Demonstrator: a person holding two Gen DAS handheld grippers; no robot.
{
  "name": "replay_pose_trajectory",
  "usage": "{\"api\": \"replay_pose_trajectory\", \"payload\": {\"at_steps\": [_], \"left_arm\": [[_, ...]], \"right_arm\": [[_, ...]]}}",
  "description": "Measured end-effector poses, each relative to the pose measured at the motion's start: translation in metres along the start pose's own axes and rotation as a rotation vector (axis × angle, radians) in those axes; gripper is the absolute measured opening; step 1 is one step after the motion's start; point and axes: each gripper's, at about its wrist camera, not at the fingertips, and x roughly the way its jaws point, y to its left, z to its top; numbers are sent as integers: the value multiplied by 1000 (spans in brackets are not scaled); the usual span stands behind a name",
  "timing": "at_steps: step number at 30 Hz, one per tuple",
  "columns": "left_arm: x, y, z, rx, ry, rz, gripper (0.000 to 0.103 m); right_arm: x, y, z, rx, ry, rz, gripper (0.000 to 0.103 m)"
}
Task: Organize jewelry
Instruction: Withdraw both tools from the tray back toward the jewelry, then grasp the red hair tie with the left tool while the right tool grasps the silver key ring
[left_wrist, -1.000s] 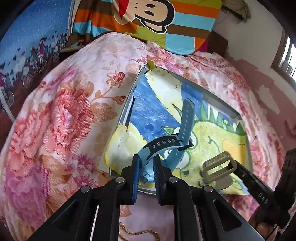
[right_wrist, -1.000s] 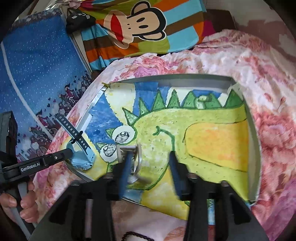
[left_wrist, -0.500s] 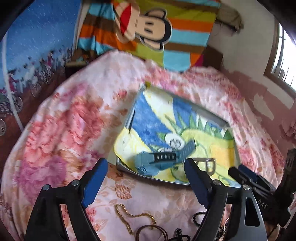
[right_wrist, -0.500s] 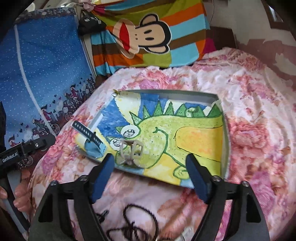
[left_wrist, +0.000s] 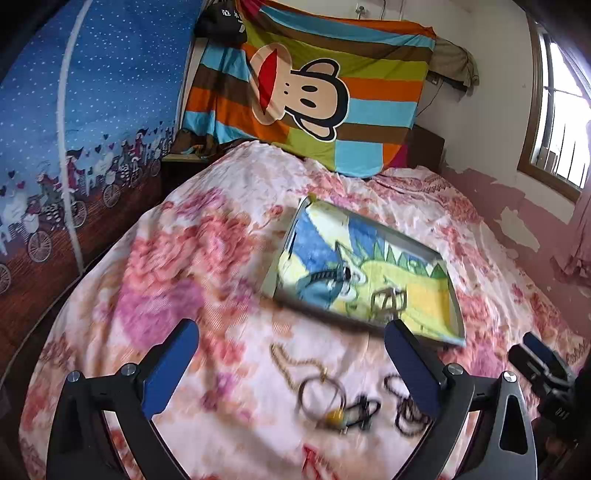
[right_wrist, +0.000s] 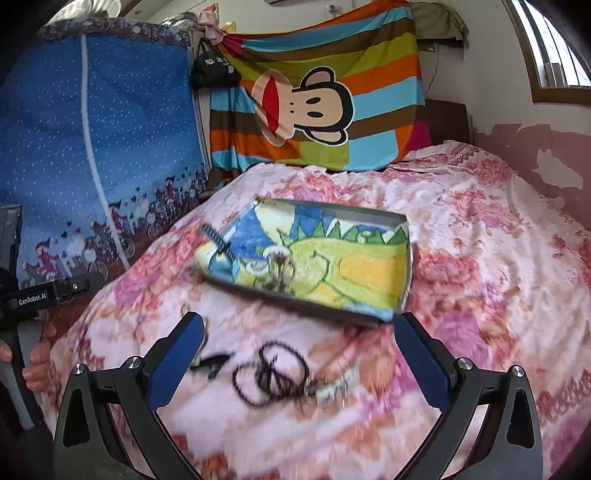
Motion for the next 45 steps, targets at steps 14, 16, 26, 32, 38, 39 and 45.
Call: {"api": "replay_pose_trajectory", "payload": {"at_steps": [14, 16, 26, 32, 38, 39, 45], "left_arm": [[-30, -4, -79, 91, 192, -36, 101], [-27, -7, -86, 100, 222, -50, 101], [-5, -15, -102, 96, 310, -83, 101], [16, -18, -104, 81, 359, -80, 66], [34, -18, -111, 58, 423, -76, 32], [36, -18, -113, 52, 433, -79, 24], [38, -23, -115, 46, 432, -111, 7]], "right_arm": [[-19, -2, -70, -39, 240, -22, 102], [-14, -7, -74, -13, 263, -24, 102], [14, -16, -72, 33, 290, -35, 101], [34, -16, -63, 35, 287, -31, 80], [55, -20, -59, 60, 309, -32, 57], [57, -21, -59, 65, 311, -36, 52], [79, -36, -59, 137, 353, -52, 35]]}}
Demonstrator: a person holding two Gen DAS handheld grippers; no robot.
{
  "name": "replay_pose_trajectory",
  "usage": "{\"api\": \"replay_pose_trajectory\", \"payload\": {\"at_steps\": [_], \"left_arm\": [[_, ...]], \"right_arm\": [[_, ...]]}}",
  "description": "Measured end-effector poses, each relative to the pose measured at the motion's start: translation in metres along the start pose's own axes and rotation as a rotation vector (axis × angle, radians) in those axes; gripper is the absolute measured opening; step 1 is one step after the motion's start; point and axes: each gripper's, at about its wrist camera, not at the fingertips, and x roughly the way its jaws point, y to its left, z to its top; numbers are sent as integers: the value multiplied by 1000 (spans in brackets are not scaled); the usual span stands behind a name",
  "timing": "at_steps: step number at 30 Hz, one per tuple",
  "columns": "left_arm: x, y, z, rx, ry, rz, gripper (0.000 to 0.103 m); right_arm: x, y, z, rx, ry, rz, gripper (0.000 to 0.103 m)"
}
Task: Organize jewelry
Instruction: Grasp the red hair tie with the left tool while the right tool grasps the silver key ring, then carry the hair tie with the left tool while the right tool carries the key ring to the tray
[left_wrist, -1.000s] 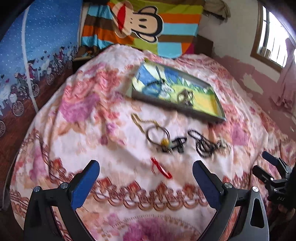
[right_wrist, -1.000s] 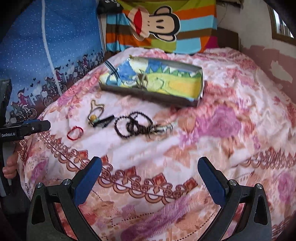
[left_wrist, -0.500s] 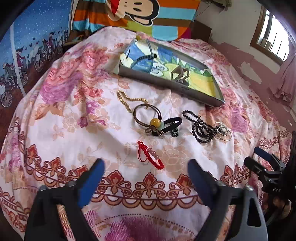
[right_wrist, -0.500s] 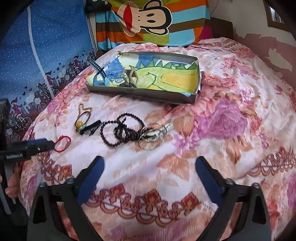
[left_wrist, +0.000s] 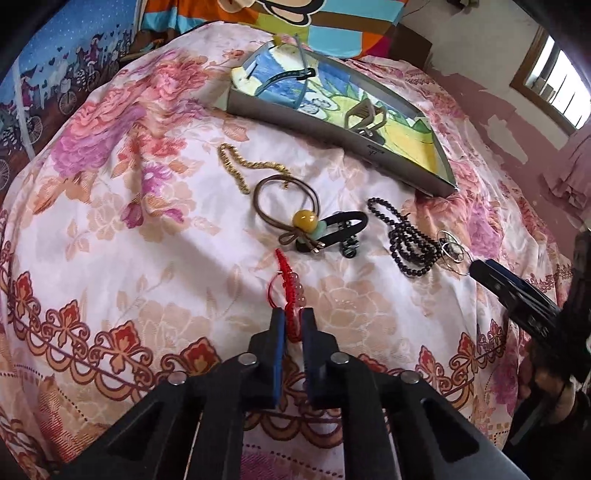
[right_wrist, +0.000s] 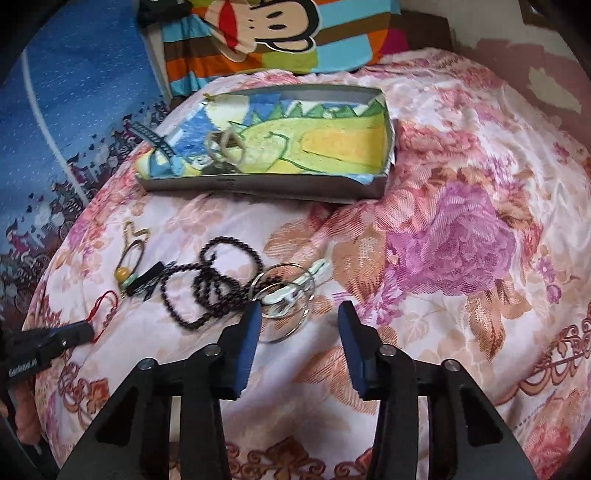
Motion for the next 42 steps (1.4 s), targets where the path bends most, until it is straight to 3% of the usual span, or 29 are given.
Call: {"api": "replay_pose_trajectory", "payload": {"at_steps": [12, 27, 36, 42], "left_arm": [[1, -18, 3, 60, -11, -46, 5], [-15, -41, 4, 118, -34, -93, 5], [-24, -58, 20, 138, -51, -155, 5], [-26, -71, 54, 150, -96, -165, 5]], "right_arm": [[7, 0, -3, -2, 20, 24, 4], [-42, 1, -19, 5, -51, 61, 3], [-62, 13, 14, -34, -151, 91, 2], [-57, 19, 54, -63, -222, 93, 2]]}}
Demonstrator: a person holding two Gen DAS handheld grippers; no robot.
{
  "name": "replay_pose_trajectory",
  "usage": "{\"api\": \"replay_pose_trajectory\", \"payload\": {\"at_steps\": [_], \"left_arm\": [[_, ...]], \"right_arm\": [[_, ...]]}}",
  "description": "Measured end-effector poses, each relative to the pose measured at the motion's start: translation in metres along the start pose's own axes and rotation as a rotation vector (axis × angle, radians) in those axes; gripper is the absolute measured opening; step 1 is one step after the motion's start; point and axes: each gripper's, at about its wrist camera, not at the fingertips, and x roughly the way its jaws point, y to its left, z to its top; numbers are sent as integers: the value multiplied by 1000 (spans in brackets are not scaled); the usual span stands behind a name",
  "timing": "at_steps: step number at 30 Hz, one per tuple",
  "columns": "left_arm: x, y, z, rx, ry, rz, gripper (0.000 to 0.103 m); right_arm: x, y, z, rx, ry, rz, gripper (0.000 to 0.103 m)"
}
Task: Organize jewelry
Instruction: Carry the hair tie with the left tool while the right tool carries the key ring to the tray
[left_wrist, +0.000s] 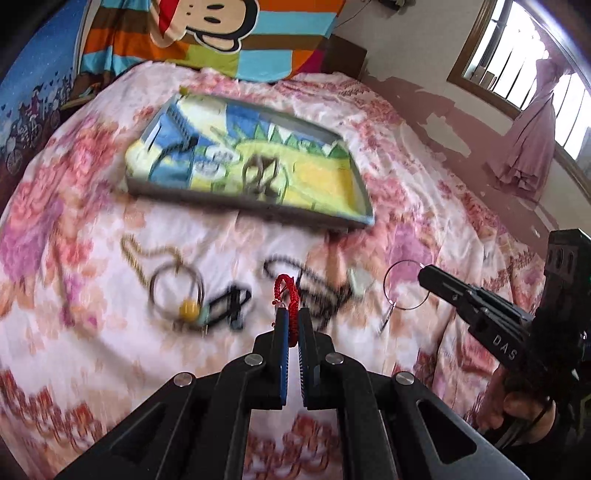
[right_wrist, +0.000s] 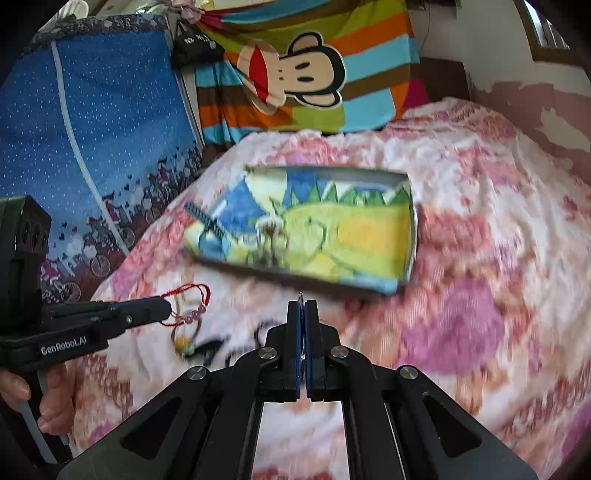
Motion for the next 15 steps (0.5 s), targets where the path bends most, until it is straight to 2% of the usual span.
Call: {"api": "replay_pose_trajectory", "payload": {"at_steps": [8, 15], "left_arm": [[5, 9, 71, -9, -131, 37, 5], [41, 20, 117, 7, -181, 84, 5]], "right_arm": [[41, -3, 55, -9, -62, 17, 2], [97, -9, 70, 12, -40, 20, 2]]}}
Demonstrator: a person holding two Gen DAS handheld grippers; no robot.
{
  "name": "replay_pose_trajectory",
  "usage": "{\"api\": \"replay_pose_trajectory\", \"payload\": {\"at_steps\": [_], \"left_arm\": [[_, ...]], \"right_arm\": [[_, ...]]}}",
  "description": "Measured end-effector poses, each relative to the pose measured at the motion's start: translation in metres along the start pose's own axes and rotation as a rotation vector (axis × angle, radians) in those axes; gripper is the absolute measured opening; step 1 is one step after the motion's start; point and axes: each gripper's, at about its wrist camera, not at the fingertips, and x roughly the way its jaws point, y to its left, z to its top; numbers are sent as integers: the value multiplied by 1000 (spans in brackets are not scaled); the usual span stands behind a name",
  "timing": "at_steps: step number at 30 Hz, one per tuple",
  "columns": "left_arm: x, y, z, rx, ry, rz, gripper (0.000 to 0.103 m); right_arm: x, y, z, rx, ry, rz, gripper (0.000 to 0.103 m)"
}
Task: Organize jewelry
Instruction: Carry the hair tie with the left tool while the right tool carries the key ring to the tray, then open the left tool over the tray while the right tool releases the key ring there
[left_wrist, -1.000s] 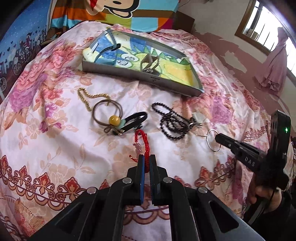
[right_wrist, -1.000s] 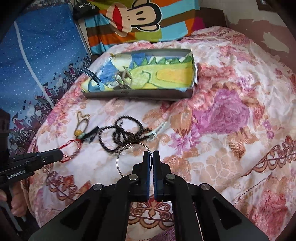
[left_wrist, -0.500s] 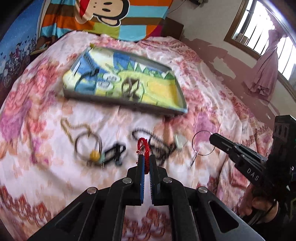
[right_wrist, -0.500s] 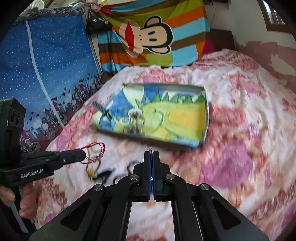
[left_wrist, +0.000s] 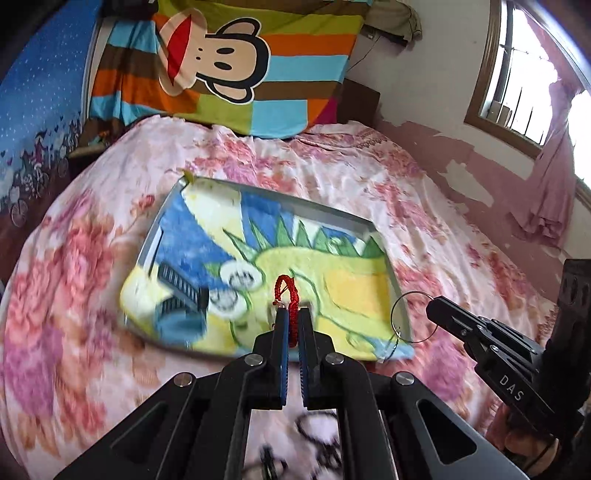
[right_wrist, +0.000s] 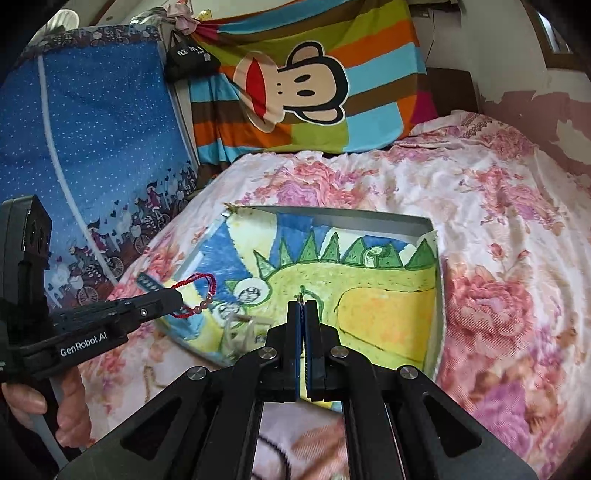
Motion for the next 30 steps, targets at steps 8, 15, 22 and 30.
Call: {"api": "replay_pose_trajectory", "payload": {"at_steps": [8, 15, 22, 30], "left_arm": [[52, 16, 3, -13, 38, 18, 5], [74, 23, -8, -31, 82, 20, 5], [80, 23, -14, -30, 102, 49, 5], [79, 26, -14, -45, 122, 37, 5]], "right_arm": [[43, -10, -19, 37, 78, -10, 2], [50, -17, -29, 46, 102, -37, 2], [50, -20, -31, 45, 112, -61, 3], [41, -32, -35, 64, 118, -92, 20]]}}
